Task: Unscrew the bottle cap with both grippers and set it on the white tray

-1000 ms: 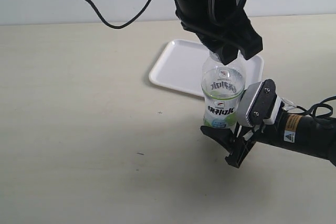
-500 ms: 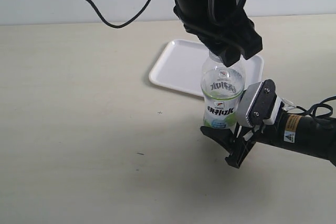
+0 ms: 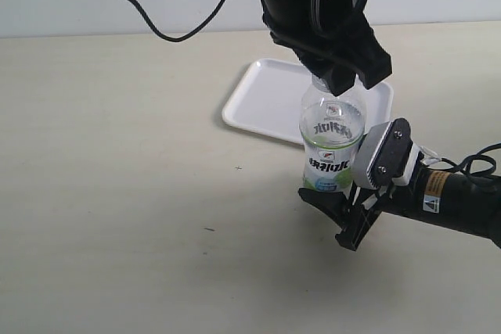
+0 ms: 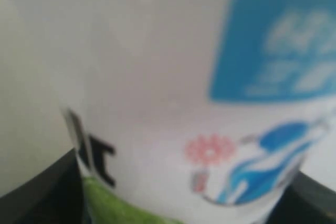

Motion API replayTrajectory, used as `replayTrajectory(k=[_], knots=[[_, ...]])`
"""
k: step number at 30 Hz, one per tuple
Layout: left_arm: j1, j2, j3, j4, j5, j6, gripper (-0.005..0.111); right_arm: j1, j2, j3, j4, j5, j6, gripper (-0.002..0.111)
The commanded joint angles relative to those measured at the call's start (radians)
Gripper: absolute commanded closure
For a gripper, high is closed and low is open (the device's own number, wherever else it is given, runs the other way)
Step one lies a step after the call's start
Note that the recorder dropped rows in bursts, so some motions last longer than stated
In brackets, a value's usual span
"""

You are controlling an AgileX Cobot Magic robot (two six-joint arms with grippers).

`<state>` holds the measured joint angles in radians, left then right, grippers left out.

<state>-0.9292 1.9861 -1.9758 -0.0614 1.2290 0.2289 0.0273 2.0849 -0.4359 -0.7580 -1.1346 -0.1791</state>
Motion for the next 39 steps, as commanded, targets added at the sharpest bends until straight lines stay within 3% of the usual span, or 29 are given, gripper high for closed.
replayTrajectory(k=[1,16,26,39], knots=[[0.002,-0.014,-0.004,0.004,-0.008,0.006,0.107,-0.004,-0.007,-0.002,-0.004,-0.042,0.008,0.108],[0.002,-0.02,-0.004,0.004,-0.008,0.013,0.106,-0.004,-0.007,-0.002,-0.004,-0.04,0.008,0.108],[0.002,0.003,-0.004,0.004,-0.008,0.013,0.05,-0.004,-0.007,-0.002,-0.009,-0.04,0.008,0.108],[0.002,0.003,-0.004,0.004,-0.008,0.007,0.047,-0.004,-0.007,-0.002,-0.008,-0.038,0.008,0.108]])
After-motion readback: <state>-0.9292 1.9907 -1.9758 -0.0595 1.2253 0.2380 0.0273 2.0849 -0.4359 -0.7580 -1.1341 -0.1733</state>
